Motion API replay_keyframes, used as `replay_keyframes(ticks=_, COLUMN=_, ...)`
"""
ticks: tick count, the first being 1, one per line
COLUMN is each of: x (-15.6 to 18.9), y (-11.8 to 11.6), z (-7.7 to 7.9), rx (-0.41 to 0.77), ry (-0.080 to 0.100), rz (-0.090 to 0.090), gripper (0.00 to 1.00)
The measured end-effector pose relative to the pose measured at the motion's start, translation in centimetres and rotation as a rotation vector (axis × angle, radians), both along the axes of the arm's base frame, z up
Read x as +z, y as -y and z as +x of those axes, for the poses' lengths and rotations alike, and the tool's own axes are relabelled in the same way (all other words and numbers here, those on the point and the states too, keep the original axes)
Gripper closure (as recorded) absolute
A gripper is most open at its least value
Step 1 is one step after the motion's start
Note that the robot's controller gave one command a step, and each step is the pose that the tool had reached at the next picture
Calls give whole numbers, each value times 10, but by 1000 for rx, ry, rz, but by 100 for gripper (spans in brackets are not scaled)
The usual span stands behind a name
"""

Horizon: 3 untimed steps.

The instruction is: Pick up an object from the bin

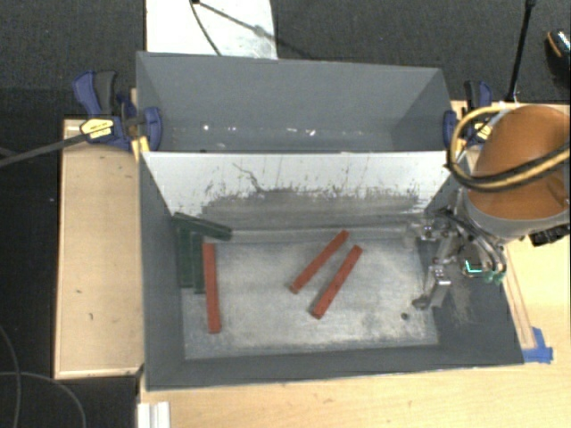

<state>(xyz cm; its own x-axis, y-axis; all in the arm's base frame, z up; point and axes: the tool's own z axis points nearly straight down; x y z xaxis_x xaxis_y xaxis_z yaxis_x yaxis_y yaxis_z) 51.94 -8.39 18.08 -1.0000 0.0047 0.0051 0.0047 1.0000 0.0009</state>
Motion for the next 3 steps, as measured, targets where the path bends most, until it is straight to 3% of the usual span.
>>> replay_keyframes(ticks=1, x=-84, y=-97, z=8, rx=22, ry=1, rz=4, gripper=0)
replay_keyframes(ticks=2, x=-111, y=-124, z=48, rx=94, ry=11, rz=1, gripper=0)
replay_keyframes(ticks=3, x=-108, y=-122, z=47, rx=96, ry=10, rz=0, gripper=100)
